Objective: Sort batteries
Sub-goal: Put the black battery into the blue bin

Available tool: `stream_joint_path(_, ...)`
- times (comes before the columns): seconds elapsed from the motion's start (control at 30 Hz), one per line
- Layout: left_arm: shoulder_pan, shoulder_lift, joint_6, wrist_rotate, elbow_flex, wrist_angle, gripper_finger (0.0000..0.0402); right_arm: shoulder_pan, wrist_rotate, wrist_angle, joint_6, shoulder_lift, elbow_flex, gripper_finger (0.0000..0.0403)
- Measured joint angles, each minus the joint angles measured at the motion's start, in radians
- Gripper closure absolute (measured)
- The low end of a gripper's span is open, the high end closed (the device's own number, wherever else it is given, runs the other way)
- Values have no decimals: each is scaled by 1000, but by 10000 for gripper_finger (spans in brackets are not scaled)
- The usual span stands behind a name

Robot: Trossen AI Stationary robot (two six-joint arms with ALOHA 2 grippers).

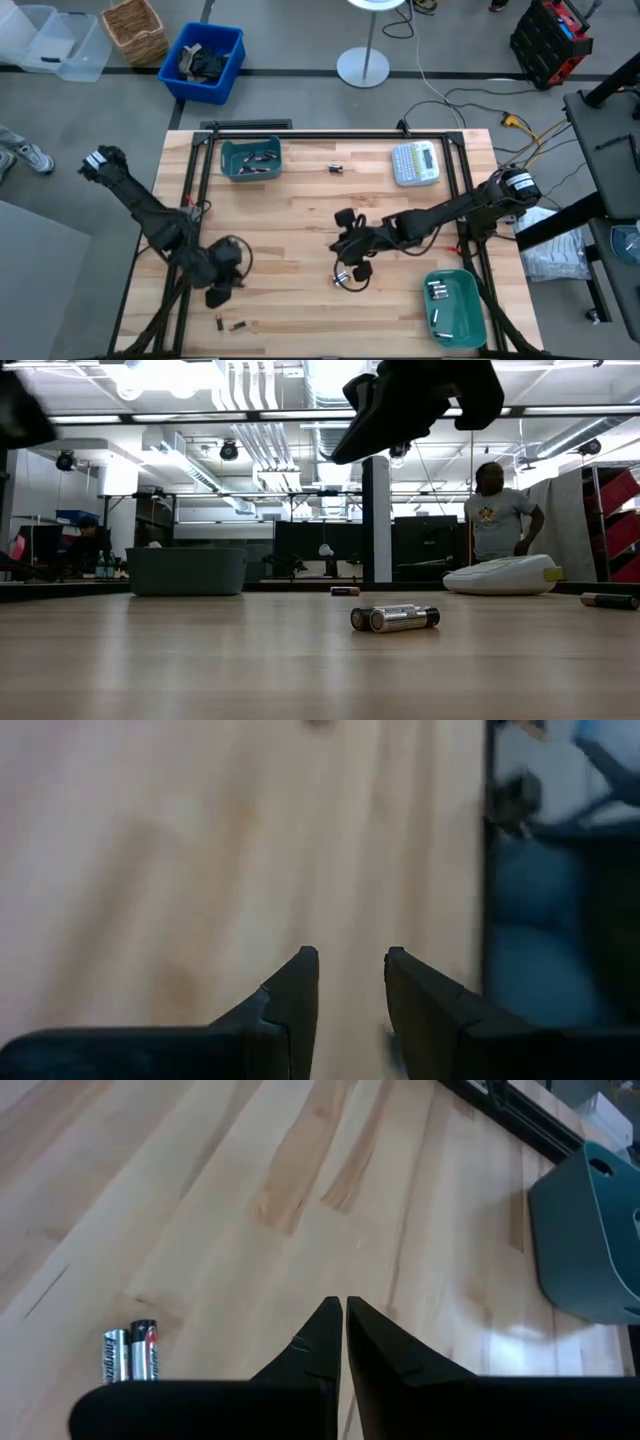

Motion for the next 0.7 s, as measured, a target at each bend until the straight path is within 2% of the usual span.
stream_joint_path(0.1,-54,38,-149,108,0,-1,303,-6,0,0,12,0,-2,390)
stream_joint_path(0.23,-122,103,-279,159,0,9,303,-7,0,0,15,0,-3,390)
stream_joint_path(0.53,-247,302,-424,162,3,173,303,-7,-4,0,52,0,-3,390)
stream_joint_path(0.7,-291,431,-429,119,113,94,303,-7,-6,1,62,0,-3,390)
